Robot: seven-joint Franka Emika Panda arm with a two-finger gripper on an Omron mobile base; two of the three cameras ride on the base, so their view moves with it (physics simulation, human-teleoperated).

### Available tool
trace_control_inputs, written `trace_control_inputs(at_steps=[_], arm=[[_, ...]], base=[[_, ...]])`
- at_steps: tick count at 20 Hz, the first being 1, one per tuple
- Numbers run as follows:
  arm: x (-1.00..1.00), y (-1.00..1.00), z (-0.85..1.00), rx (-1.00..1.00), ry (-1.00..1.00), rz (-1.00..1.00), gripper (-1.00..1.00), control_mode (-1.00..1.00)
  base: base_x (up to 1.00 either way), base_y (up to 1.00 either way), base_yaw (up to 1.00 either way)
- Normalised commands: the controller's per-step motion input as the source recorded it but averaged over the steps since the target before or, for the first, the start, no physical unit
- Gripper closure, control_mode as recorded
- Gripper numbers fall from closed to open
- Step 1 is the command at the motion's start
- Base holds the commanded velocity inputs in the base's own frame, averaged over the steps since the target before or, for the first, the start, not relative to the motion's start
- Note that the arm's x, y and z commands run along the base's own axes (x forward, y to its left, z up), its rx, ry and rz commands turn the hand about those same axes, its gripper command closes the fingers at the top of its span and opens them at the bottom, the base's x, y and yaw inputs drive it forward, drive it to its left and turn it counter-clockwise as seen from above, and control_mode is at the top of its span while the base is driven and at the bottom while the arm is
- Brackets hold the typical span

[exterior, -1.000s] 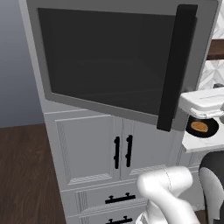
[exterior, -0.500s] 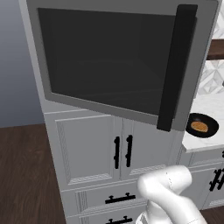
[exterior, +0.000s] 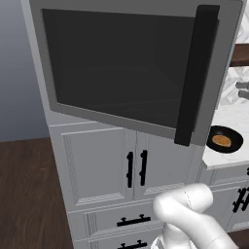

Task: Open the microwave, place the bowl with waffle inside the microwave, then close the microwave door and turn it on.

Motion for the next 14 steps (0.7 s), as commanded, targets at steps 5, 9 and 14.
trace_control_inputs(at_steps=[5,9,14], arm=[[0.13,0.52,-0.10,-0.01,-0.01,0.09,-1.00,-1.00],[0.00,0.52,-0.01,-0.01,0.00,0.02,-1.00,-1.00],[0.00,0.35,0.00,0.00,0.00,0.04,-1.00,-1.00]], base=[[0.00,0.00,0.00],[0.00,0.00,0.00],[0.00,0.00,0.00]])
